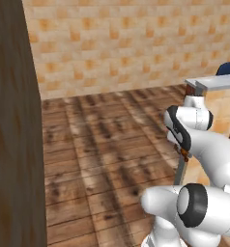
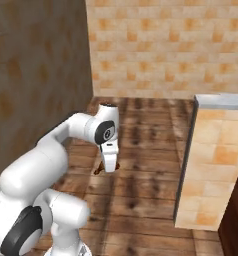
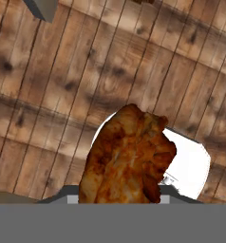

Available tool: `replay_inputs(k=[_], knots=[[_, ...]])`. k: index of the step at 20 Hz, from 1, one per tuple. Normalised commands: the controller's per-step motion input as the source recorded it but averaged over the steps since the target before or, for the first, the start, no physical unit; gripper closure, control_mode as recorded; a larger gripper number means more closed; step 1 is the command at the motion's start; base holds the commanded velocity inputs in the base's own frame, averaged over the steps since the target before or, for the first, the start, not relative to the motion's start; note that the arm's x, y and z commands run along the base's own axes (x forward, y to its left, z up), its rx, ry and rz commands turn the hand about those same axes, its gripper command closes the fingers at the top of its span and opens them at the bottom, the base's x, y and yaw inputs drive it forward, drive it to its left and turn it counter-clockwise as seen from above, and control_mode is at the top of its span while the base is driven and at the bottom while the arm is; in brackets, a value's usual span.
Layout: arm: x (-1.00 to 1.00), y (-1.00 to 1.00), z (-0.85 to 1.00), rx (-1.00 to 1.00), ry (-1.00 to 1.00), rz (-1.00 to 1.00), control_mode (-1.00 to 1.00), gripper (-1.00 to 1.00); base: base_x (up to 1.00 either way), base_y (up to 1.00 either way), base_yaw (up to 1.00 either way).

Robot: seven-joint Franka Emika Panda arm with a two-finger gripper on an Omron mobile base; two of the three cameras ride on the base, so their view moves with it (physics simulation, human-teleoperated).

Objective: Take the chicken drumsticks from the pan and place one on each plate on the dining counter.

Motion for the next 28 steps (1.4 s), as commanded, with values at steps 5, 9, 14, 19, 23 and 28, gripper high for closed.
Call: replay_inputs(k=[5, 9, 14, 19, 23, 28], knots=[[0.00, 0.00, 0.00, 0.00, 0.00, 0.00, 1.00, 1.00, 1.00, 0.39, -0.41], [0.00, 0.00, 0.00, 0.00, 0.00, 0.00, 1.00, 1.00, 1.00, 0.46, -0.47], [0.00, 0.00, 0.00, 0.00, 0.00, 0.00, 1.00, 1.00, 1.00, 0.66, -0.52], [0.00, 0.00, 0.00, 0.00, 0.00, 0.00, 1.00, 1.00, 1.00, 0.91, -0.48], [0.00, 0.00, 0.00, 0.00, 0.00, 0.00, 1.00, 1.00, 1.00, 0.94, -0.49], [0.00, 0.00, 0.00, 0.00, 0.00, 0.00, 1.00, 1.00, 1.00, 0.94, -0.52]])
